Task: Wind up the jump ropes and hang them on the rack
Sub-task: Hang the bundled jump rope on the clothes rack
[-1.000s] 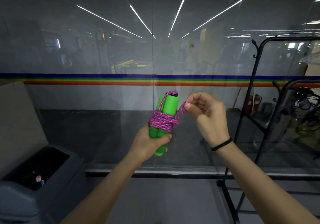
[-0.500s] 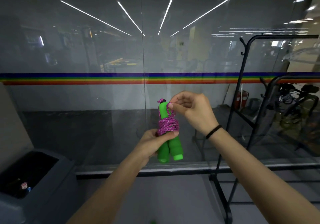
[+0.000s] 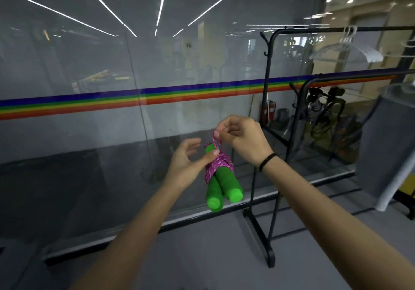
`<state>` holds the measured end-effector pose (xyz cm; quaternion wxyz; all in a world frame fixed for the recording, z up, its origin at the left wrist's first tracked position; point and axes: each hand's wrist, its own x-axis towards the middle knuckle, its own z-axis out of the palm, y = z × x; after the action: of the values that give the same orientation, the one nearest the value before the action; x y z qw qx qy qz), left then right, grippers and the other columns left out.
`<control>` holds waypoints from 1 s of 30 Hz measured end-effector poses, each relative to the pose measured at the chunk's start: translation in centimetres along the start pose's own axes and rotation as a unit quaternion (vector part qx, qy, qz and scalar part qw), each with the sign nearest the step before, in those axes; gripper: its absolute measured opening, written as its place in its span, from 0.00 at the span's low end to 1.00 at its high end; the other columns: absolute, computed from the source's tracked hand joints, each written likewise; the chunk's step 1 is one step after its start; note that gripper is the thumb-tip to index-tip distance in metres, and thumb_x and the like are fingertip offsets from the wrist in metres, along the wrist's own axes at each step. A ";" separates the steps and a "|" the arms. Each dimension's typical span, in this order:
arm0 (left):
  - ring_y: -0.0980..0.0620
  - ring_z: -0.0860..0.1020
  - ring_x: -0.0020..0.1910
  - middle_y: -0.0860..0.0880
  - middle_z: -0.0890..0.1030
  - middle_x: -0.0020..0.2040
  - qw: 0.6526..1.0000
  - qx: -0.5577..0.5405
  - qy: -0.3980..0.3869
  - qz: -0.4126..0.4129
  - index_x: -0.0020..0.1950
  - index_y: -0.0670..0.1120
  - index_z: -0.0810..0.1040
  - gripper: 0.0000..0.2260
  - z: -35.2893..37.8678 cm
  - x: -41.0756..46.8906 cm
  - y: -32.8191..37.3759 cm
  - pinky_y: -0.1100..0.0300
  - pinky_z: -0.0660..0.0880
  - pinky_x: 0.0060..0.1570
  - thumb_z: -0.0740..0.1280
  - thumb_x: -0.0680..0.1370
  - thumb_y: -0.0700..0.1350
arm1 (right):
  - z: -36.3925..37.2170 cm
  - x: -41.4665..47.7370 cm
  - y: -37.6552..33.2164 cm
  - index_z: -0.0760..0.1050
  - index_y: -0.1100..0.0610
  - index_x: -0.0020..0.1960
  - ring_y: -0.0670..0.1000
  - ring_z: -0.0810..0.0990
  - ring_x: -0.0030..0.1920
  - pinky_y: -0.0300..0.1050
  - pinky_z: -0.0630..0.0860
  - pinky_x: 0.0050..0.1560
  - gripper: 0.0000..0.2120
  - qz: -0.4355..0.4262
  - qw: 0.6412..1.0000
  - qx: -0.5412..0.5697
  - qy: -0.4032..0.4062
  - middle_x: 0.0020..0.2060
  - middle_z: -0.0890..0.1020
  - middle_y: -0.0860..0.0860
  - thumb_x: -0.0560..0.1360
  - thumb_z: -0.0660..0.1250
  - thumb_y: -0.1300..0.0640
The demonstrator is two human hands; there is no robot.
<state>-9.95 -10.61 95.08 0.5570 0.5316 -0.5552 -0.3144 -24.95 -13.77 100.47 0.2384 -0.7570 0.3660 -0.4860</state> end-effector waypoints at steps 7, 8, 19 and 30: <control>0.55 0.79 0.45 0.54 0.82 0.42 0.993 0.002 -0.048 0.112 0.42 0.52 0.80 0.08 6.5 10.2 -0.9 0.58 0.74 0.56 0.73 0.70 0.39 | -2.8 5.5 7.9 0.79 0.57 0.41 0.49 0.81 0.38 0.41 0.78 0.42 0.02 0.016 0.999 -0.024 0.029 0.36 0.82 0.51 0.70 0.71 0.62; 0.58 0.79 0.42 0.54 0.82 0.41 0.992 -0.005 -0.050 0.115 0.41 0.53 0.80 0.09 7.6 11.9 -1.1 0.60 0.75 0.53 0.73 0.70 0.38 | -3.3 6.8 9.3 0.79 0.58 0.41 0.50 0.81 0.39 0.43 0.79 0.43 0.01 0.016 0.999 -0.027 0.033 0.36 0.82 0.51 0.70 0.71 0.61; 0.61 0.81 0.31 0.56 0.83 0.30 0.989 -0.092 0.003 0.118 0.38 0.46 0.82 0.07 17.6 35.2 -2.8 0.70 0.77 0.37 0.74 0.67 0.34 | -8.4 26.2 23.8 0.77 0.58 0.40 0.49 0.81 0.38 0.45 0.79 0.42 0.03 0.005 0.996 0.002 0.090 0.34 0.81 0.48 0.71 0.70 0.64; 0.58 0.81 0.30 0.54 0.83 0.29 0.980 -0.139 -0.046 0.137 0.40 0.42 0.81 0.04 23.3 54.9 -1.9 0.67 0.78 0.35 0.72 0.70 0.34 | -11.2 42.9 32.1 0.78 0.58 0.42 0.44 0.79 0.35 0.37 0.78 0.41 0.02 0.025 0.977 -0.012 0.211 0.33 0.79 0.47 0.70 0.71 0.62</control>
<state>-21.55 -68.33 104.66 0.6368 0.3528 -0.5991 -0.3333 -34.38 -67.38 106.22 0.1584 -0.6305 0.4331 -0.6243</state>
